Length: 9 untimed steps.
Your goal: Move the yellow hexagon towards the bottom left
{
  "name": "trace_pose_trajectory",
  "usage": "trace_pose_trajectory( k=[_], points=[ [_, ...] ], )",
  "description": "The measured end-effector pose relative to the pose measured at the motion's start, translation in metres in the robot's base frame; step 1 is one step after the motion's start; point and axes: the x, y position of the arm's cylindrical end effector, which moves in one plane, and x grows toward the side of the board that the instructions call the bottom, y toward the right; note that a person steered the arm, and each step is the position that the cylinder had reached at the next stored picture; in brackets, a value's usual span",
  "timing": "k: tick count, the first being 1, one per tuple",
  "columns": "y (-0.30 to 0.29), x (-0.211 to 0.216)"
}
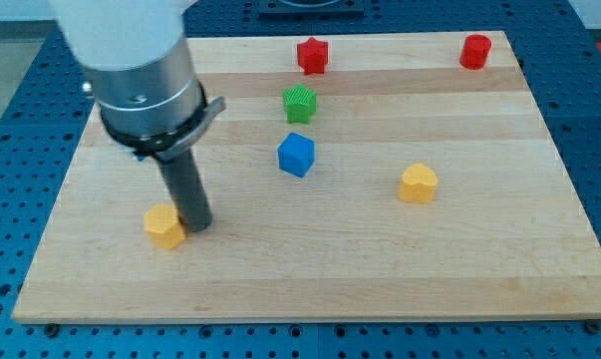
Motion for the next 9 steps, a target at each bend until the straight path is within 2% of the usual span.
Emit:
trace_pose_trajectory(
  k=[2, 4, 6, 8, 9],
  points=[
    [-0.039, 0.012],
    [-0.043, -0.014],
    [-0.076, -0.014],
    [-0.076, 0.026],
    [-0.076, 0.027]
  ],
)
